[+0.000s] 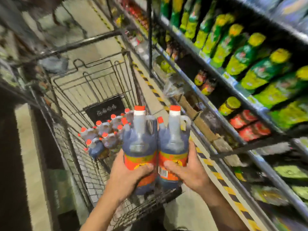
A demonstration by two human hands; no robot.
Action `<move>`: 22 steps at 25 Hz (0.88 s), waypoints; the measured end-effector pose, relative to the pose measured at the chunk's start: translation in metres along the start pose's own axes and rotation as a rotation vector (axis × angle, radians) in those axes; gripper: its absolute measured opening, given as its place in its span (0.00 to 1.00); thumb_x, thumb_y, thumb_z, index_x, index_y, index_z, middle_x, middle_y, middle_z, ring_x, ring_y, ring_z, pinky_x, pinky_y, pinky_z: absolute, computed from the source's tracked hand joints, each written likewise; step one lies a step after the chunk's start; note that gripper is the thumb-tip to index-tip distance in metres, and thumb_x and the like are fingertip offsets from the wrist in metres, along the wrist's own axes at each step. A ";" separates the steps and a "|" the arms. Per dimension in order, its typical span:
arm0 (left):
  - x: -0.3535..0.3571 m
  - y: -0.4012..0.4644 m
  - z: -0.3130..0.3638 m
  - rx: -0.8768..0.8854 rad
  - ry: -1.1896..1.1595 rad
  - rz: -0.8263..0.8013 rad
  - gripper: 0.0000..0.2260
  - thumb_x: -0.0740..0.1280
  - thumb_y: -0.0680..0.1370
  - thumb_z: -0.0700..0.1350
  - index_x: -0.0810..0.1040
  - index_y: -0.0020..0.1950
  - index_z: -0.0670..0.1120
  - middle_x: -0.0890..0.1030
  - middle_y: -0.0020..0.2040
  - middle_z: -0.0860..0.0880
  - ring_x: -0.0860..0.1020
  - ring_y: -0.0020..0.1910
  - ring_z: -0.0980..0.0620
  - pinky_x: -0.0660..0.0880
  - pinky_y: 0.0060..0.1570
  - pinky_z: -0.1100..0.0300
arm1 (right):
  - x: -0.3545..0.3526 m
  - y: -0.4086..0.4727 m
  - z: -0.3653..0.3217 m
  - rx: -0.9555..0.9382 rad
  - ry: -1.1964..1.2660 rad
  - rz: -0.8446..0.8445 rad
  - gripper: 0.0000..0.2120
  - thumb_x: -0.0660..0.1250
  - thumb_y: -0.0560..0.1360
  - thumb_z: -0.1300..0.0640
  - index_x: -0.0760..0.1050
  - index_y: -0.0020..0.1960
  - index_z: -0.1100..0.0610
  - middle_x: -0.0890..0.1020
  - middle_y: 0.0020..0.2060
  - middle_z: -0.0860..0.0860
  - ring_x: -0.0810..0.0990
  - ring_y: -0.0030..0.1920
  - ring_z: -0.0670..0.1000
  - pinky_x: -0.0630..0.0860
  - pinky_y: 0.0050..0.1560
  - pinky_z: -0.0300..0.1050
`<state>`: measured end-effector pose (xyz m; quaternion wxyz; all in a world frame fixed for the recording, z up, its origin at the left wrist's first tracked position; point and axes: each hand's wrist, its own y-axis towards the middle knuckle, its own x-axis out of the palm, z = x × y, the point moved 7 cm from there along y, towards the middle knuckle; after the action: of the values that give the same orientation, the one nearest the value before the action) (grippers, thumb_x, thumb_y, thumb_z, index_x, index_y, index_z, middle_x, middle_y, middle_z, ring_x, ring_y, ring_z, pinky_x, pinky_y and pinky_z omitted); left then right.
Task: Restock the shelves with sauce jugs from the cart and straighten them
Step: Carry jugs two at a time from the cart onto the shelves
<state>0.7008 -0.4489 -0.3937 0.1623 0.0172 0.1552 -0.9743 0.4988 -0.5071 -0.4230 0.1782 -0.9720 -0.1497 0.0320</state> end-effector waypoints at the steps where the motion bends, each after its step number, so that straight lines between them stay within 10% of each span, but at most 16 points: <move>1: 0.016 -0.012 0.014 0.038 0.016 -0.034 0.33 0.77 0.54 0.56 0.78 0.57 0.49 0.86 0.50 0.61 0.83 0.45 0.63 0.77 0.44 0.68 | -0.018 -0.019 -0.009 -0.030 0.017 0.056 0.34 0.81 0.60 0.46 0.68 0.61 0.30 0.84 0.57 0.41 0.85 0.56 0.48 0.81 0.57 0.53; 6: 0.119 -0.076 0.058 0.138 0.040 -0.251 0.35 0.78 0.53 0.54 0.79 0.58 0.47 0.87 0.52 0.56 0.84 0.47 0.60 0.78 0.43 0.68 | -0.119 -0.128 -0.037 -0.160 0.068 0.343 0.34 0.79 0.59 0.43 0.69 0.61 0.34 0.83 0.54 0.32 0.84 0.52 0.40 0.80 0.49 0.38; 22: 0.471 -0.327 0.116 0.346 0.053 -1.182 0.37 0.80 0.54 0.48 0.77 0.62 0.46 0.87 0.53 0.47 0.86 0.50 0.47 0.82 0.45 0.55 | -0.361 -0.501 -0.023 -0.361 0.192 1.207 0.39 0.79 0.56 0.41 0.68 0.63 0.44 0.85 0.52 0.38 0.86 0.51 0.46 0.82 0.45 0.39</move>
<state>0.1512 -0.3370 -0.2262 -0.4141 -0.0216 -0.0179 -0.9098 0.0172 -0.1774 -0.2205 -0.0251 -0.8984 0.4382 0.0140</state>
